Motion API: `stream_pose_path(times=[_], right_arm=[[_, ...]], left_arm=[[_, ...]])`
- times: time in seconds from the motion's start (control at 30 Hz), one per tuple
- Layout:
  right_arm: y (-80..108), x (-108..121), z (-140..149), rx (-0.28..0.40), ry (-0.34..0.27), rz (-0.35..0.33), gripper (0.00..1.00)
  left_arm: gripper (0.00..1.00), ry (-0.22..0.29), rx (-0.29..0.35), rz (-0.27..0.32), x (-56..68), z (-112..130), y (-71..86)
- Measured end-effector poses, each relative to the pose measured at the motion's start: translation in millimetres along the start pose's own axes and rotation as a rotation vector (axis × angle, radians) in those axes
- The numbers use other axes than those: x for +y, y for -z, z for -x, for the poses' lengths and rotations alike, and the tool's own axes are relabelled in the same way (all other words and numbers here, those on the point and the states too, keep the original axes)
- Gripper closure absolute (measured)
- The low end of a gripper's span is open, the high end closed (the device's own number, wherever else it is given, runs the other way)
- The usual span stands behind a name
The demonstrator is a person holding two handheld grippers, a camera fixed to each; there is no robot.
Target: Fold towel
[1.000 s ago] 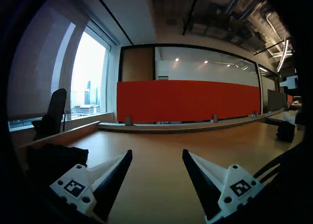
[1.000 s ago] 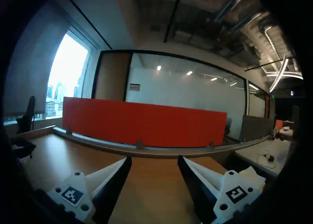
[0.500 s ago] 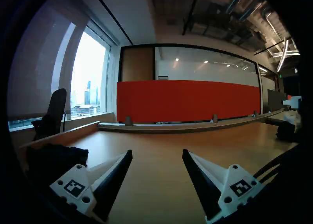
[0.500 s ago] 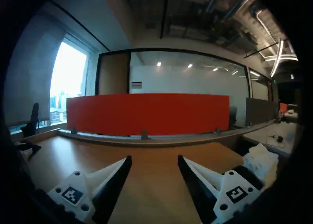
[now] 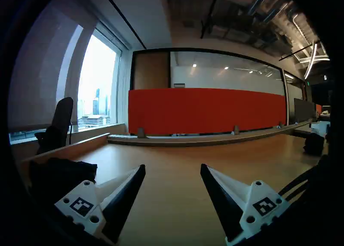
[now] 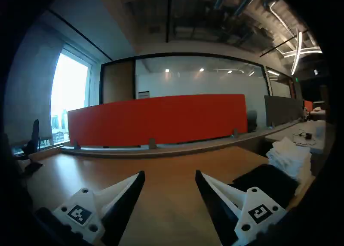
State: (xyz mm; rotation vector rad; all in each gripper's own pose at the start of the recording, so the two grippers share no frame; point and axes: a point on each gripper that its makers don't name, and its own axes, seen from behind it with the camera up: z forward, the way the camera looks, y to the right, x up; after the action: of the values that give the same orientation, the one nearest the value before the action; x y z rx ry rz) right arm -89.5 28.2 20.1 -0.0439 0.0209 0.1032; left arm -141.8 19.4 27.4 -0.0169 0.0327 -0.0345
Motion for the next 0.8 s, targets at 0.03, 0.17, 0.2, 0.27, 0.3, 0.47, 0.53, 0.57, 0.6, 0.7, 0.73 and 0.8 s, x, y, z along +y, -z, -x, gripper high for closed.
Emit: stream_pose_path(times=[0.03, 0.17, 0.2, 0.27, 0.3, 0.47, 0.53, 0.57, 0.6, 0.7, 0.73, 0.8], right_arm=[[-0.2, 1, 3, -0.001, -0.001, 0.002, 0.1], [0.7, 2, 11, 0.001, 0.004, -0.001, 0.1], [1.1, 1, 13, 0.001, 0.008, -0.004, 0.1], [1.9, 0, 18, 0.001, 0.019, -0.013, 0.1], [2.1, -1, 19, 0.0, 0.023, -0.014, 0.1], [3.2, -2, 22, -0.001, 0.032, -0.015, 0.1], [3.9, -4, 22, 0.001, 0.038, -0.019, 0.1], [4.3, -5, 22, 0.002, 0.041, -0.021, 0.1], [4.5, -6, 22, 0.003, 0.047, -0.021, 0.1], [5.2, -8, 22, 0.006, 0.064, -0.023, 0.09], [5.7, -9, 22, 0.008, 0.07, -0.023, 0.09], [6.7, -10, 22, 0.01, 0.079, -0.022, 0.1]], left_arm=[[0.05, 0.0, 0.0, 0.0, 0.0, 0, 0.0], [0.05, 0.0, 0.0, 0.0, 0.1, 0, 0.0], [0.05, 0.0, 0.0, 0.0, 0.2, 0, 0.0], [0.05, 0.0, 0.0, 0.0, 0.2, 0, -0.1], [0.05, 0.0, 0.0, 0.0, 0.3, 0, -0.2], [0.05, 0.0, 0.0, 0.0, 0.3, 1, -0.4], [0.05, 0.0, 0.0, 0.0, 0.1, 0, -0.4], [0.05, 0.0, 0.0, 0.0, 0.1, 0, -0.3], [0.05, 0.0, 0.0, 0.0, 0.0, 0, -0.4], [0.05, 0.0, 0.0, 0.0, -0.2, 0, -0.5], [0.05, 0.0, 0.0, 0.0, -0.1, 0, -0.5], [0.05, 0.0, 0.0, 0.0, 0.0, 0, -0.5]])
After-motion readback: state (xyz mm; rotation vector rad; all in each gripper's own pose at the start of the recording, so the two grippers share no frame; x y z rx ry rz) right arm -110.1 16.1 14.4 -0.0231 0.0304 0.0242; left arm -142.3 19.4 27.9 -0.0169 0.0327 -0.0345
